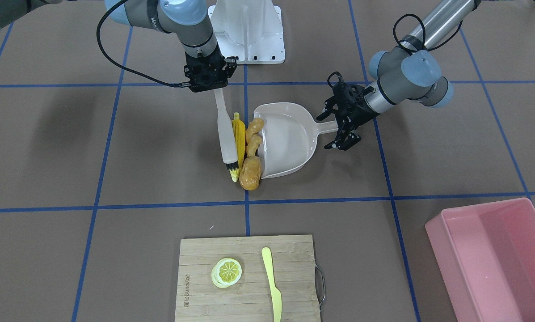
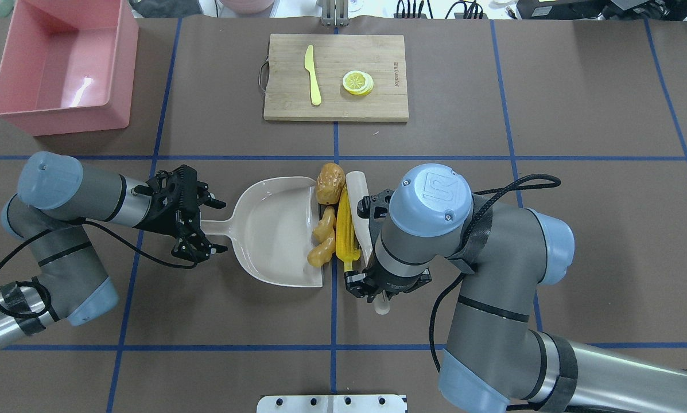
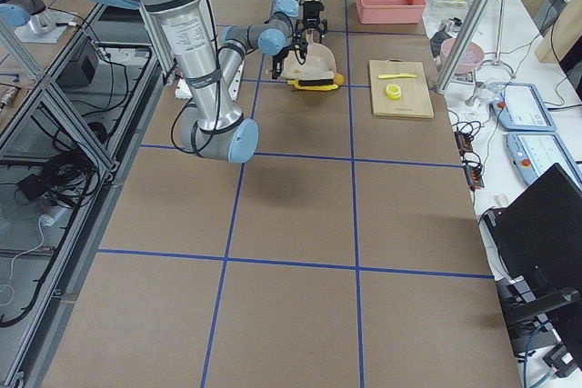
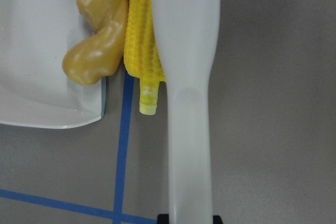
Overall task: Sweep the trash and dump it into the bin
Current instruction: 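Sweep the corn, ginger and potato toward the dustpan with the brush, then raise the brush and reposition it behind the corn with the right gripper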
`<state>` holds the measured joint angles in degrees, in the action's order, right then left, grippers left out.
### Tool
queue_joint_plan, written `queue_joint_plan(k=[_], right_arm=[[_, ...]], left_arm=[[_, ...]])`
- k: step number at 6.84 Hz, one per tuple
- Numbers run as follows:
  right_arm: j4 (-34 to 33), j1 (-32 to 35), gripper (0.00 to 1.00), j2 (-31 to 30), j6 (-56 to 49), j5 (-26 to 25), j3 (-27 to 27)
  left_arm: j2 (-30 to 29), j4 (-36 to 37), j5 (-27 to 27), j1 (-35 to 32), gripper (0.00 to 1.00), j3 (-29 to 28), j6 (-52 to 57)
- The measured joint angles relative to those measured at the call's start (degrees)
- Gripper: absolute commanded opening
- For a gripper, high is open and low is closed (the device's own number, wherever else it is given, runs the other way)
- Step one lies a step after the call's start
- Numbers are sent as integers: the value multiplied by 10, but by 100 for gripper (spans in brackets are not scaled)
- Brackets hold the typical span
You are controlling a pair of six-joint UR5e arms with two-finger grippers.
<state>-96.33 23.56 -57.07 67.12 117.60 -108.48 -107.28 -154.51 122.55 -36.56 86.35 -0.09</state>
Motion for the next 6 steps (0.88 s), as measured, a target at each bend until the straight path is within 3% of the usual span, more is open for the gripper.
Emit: queue_joint_plan(k=[3,6], right_arm=[[0,11,0,6,10,10,-2],[-45,83,0,-9,-53,62,-24]], left_arm=[[0,0,0,0,98,0,0],[0,1,0,1,98,0,-1]])
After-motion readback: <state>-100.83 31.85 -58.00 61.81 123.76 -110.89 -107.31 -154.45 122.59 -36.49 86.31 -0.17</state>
